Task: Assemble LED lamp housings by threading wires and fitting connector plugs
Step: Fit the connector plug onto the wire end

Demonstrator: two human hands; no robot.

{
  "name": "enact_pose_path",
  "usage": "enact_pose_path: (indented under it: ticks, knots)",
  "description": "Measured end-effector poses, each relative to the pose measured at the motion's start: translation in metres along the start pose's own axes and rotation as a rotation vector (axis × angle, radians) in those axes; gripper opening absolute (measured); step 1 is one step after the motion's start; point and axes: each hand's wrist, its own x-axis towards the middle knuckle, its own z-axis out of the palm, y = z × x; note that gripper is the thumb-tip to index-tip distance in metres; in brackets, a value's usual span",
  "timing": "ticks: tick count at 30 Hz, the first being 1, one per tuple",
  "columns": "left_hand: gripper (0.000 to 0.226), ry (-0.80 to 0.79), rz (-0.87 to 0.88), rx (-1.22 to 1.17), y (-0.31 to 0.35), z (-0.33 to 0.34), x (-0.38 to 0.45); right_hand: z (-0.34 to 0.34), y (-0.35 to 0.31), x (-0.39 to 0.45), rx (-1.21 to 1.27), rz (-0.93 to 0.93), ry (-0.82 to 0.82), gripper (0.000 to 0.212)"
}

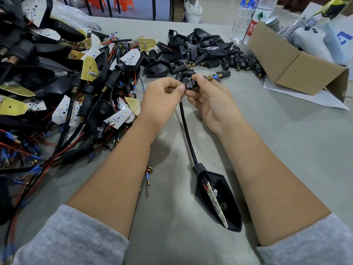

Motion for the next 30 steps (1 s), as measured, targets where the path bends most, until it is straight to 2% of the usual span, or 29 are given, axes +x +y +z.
enact_pose_path:
  ticks: [8,15,18,21,23,30]
  knots:
    - [0.022,0.051,-0.129,-0.071,0.0,0.003,0.004,-0.004,-0.003,0.004,0.199,0.045,0.064,0.018]
    - [0.013,-0.051,-0.106,-0.022,-0.001,0.004,0.001,-0.007,-0.006,0.006,0.326,0.021,0.117,0.023]
    - [0.012,-0.122,-0.111,-0.048,0.001,0.002,-0.001,-0.007,-0.006,0.006,0.307,0.013,0.117,0.015]
    - [0.011,-0.189,-0.043,-0.02,0.003,0.002,-0.004,-0.006,-0.004,0.007,0.217,-0.002,0.103,0.002]
    - [0.013,-0.209,-0.028,-0.017,0.003,0.003,-0.006,-0.005,-0.003,0.007,0.161,-0.022,0.09,0.003]
    - [0.017,-0.121,-0.042,0.002,0.004,0.002,-0.005,-0.005,-0.002,0.007,-0.037,-0.072,0.091,0.011]
